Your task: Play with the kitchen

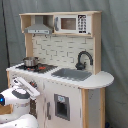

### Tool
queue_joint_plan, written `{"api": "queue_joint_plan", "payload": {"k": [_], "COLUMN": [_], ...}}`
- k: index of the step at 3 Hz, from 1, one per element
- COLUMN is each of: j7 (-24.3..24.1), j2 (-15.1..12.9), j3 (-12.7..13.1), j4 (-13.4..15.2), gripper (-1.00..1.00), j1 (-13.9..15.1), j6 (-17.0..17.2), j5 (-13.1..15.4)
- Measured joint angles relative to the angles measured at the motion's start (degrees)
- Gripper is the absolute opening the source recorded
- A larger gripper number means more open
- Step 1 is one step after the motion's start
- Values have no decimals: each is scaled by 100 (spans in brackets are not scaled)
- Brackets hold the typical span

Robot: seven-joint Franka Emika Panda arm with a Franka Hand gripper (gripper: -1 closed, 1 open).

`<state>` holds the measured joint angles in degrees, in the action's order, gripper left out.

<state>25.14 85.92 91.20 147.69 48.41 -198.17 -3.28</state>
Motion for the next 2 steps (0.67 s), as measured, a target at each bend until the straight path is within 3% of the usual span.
{"api": "queue_joint_plan", "payload": {"k": [2], "j7": [1183], "j2": [0], "j3": [5], "j4": [14], "gripper": [-100], "j1": [-10], "j6": [16], "j5": [0]}}
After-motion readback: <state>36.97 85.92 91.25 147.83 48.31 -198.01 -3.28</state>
